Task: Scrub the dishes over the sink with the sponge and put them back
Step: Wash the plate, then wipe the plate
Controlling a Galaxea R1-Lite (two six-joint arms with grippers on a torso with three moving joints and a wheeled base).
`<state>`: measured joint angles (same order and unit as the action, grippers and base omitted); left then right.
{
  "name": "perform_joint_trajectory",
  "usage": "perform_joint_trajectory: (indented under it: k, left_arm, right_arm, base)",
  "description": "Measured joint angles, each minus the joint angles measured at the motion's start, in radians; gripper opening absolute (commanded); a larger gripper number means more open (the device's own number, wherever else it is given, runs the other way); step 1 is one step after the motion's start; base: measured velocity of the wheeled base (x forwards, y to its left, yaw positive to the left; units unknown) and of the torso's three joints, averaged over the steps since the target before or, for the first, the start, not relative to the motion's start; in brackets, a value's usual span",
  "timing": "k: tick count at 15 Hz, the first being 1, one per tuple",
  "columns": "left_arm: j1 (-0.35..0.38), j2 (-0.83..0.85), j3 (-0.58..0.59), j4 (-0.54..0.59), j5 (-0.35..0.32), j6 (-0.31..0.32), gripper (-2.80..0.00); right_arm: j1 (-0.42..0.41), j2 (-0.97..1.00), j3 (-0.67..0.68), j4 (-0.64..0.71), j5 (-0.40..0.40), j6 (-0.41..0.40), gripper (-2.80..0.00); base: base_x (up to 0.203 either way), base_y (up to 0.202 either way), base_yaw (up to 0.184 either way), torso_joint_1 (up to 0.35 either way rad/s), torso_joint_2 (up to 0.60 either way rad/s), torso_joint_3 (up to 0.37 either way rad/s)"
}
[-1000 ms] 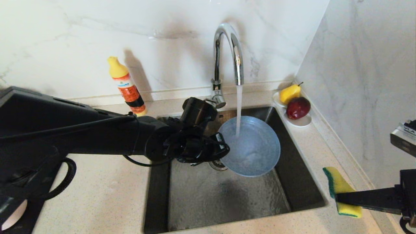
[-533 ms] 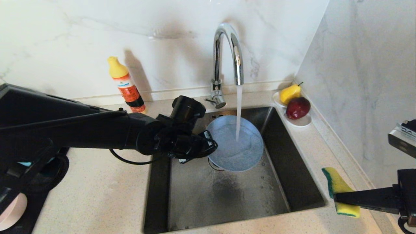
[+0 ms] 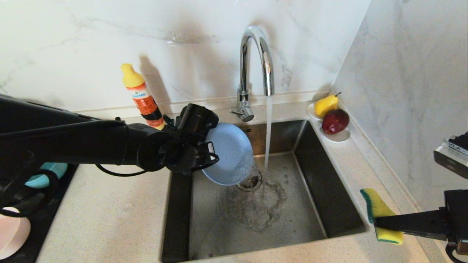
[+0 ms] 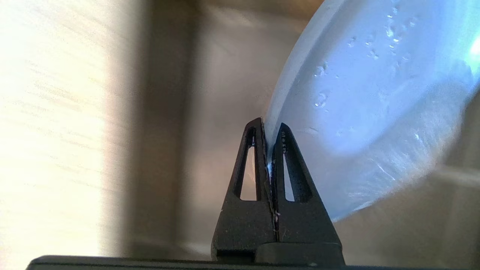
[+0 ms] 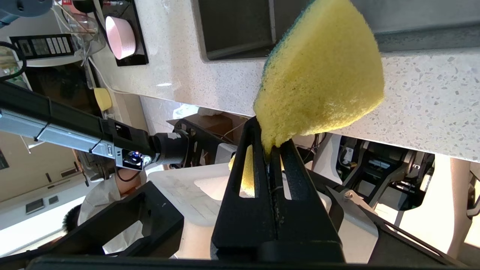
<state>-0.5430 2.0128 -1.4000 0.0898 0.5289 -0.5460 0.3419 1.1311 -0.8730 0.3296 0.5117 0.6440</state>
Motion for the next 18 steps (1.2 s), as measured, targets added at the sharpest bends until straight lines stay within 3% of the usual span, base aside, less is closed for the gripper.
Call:
perform_joint_trajectory:
  k: [2,5,11,14,18]
  left_arm:
    - [0.015,-0.008,-0.002,-0.006,0.108,0.078,-2.80]
    - [0.044,-0.010,0.003,-0.079,0.201,0.170,-2.80]
    - [0.052,-0.064,0.045,-0.122,0.200,0.178,-2.80]
    - [0.051,-0.194,0.124,-0.112,0.100,0.181,-2.80]
    - [0.051,-0.426,0.349,-0.075,-0.157,0.221,-2.80]
  right_arm:
    - [0.000,-0.001,0.001,0.003,0.000,0.000,-2.80]
    - [0.000,-0.002,0.002,0.001,-0.001,0.000,-2.80]
    - [0.001,-0.006,0.000,0.001,0.012,0.000,-2.80]
    - [0.015,-0.020,-0.013,0.007,0.029,0.001,-2.80]
    - [0.103,-0.020,-0.033,0.020,0.043,0.005,-2.80]
  base:
    - [0.000,0.000,0.000,0.000,0.00,0.000]
    - [0.000,0.000,0.000,0.000,0.00,0.000]
    - [0.000,0.000,0.000,0.000,0.00,0.000]
    - [0.000,0.000,0.000,0.000,0.00,0.000]
    - [0.000,0.000,0.000,0.000,0.00,0.000]
